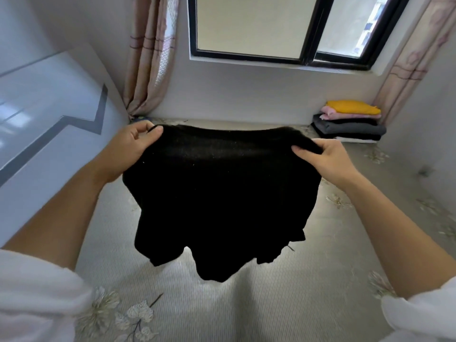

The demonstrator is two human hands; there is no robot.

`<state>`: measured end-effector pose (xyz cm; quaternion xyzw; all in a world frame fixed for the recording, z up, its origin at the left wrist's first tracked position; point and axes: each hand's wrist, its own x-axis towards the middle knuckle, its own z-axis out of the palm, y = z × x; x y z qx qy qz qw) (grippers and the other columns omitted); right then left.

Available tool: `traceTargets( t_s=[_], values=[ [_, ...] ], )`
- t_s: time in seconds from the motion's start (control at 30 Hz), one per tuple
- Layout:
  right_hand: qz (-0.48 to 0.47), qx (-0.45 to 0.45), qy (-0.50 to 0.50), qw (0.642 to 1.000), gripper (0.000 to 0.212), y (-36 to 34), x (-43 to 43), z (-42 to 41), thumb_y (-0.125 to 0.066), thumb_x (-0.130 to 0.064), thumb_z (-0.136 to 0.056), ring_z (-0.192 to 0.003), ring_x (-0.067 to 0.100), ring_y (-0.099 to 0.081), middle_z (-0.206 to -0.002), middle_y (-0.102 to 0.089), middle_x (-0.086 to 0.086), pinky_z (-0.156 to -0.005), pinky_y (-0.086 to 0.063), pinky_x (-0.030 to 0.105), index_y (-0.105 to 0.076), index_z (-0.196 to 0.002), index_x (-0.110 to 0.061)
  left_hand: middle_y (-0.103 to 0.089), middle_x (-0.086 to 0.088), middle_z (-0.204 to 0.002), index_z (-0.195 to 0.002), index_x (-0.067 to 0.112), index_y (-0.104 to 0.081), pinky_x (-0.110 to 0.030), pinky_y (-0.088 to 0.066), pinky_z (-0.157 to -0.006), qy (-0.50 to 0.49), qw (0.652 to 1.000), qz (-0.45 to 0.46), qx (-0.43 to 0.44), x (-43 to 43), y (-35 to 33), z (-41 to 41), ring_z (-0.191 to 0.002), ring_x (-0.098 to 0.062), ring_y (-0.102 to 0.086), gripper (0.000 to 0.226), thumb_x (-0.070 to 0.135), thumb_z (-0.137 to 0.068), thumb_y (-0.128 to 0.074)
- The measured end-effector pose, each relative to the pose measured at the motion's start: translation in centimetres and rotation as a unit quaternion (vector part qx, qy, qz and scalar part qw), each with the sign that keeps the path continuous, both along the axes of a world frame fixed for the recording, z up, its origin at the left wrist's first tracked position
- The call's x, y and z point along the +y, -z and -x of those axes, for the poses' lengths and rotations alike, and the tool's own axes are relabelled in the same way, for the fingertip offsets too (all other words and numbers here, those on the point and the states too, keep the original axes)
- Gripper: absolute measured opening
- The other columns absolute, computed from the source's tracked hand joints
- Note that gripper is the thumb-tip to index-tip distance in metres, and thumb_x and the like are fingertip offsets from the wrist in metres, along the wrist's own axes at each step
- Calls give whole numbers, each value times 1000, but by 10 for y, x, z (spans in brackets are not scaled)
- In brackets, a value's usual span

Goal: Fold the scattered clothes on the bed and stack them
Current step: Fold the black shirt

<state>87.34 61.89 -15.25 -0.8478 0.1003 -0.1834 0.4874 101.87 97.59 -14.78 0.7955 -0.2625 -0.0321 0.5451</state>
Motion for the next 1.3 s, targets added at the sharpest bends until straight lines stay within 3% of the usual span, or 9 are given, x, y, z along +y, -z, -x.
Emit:
traceTargets(
  t_s=[0.13, 0.3, 0.57, 0.73, 0.8, 0.87, 0.97, 1.07, 1.3],
  values=[
    [25, 181, -58, 981, 37, -5, 2, -2, -71, -39, -82, -63, 17, -69, -69, -71, 6, -54, -50, 19, -72, -79, -2, -69, -10, -84, -94, 18, -70, -33, -48, -74, 148, 943, -270, 124, 26, -9, -7, -77, -19, -66, 51, 65, -78, -62],
    [-63, 399, -191, 894, 25, -7, -5, -3, -77, -30, -78, -73, 24, -70, -86, -72, 14, -58, -55, 25, -73, -88, -7, -71, -19, -100, -102, 4, -68, -47, -52, -91, 230, 832, -422, 275, 45, -12, -15, -94, -36, -68, 55, 28, -56, -84],
    [265, 343, 17, 901, 22, 10, -13, -64, -71, -23, -82, -71, 26, -57, -76, -61, 10, -57, -40, 28, -62, -69, -7, -56, -13, -68, -66, 2, -55, -26, -36, -57, -139, 846, -513, 35, 37, 21, -63, -62, -27, -52, 14, 8, -73, -66],
    [528, 340, 128, 767, 33, 34, -6, -95, -50, -37, -94, -118, 28, -48, -123, -56, 9, -87, -40, 36, -64, -113, -15, -48, -14, -116, -92, 8, -55, -39, -45, -83, -278, 780, -560, -31, 22, 45, -86, -103, -32, -46, 11, 11, -86, -47],
    [409, 369, 162, 819, 35, 33, -9, -108, -45, -33, -97, -100, 30, -62, -108, -66, 13, -73, -46, 32, -64, -112, -7, -55, -17, -105, -102, 2, -58, -38, -52, -77, -308, 817, -487, 27, 16, 45, -98, -90, -33, -55, 21, 10, -88, -44],
    [65, 370, 201, 905, 44, 30, -14, -124, -34, -27, -102, -60, 29, -67, -73, -69, 19, -49, -50, 27, -60, -103, 9, -61, -20, -86, -117, 0, -54, -37, -59, -55, -315, 903, -231, 182, 5, 41, -107, -67, -33, -62, 30, 10, -94, -38],
    [-254, 243, 238, 906, 44, 29, -23, -144, -23, -19, -103, -62, 32, -65, -74, -66, 20, -41, -49, 27, -54, -103, 12, -64, -19, -111, -137, 14, -43, -32, -60, -60, -276, 922, 91, 254, -16, 35, -117, -79, -26, -68, 38, 15, -101, -30],
    [-50, 78, 275, 957, 33, 28, -26, -138, -35, -9, -96, -101, 29, -57, -107, -60, 11, -68, -39, 29, -55, -123, -9, -47, 2, -140, -139, 29, -43, -28, -38, -105, -290, 953, 64, 56, -27, 31, -109, -121, -16, -48, 45, 16, -96, -33],
    [246, 32, 212, 945, 41, 105, -37, -82, -46, -8, -88, -107, 40, -49, -110, -59, 23, -106, -31, 49, -48, -129, -15, -41, 1, -137, -142, 27, -34, -26, -34, -100, -245, 968, -2, -47, 2, 113, -58, -116, -13, -46, 55, 0, -94, -32]
  ],
)
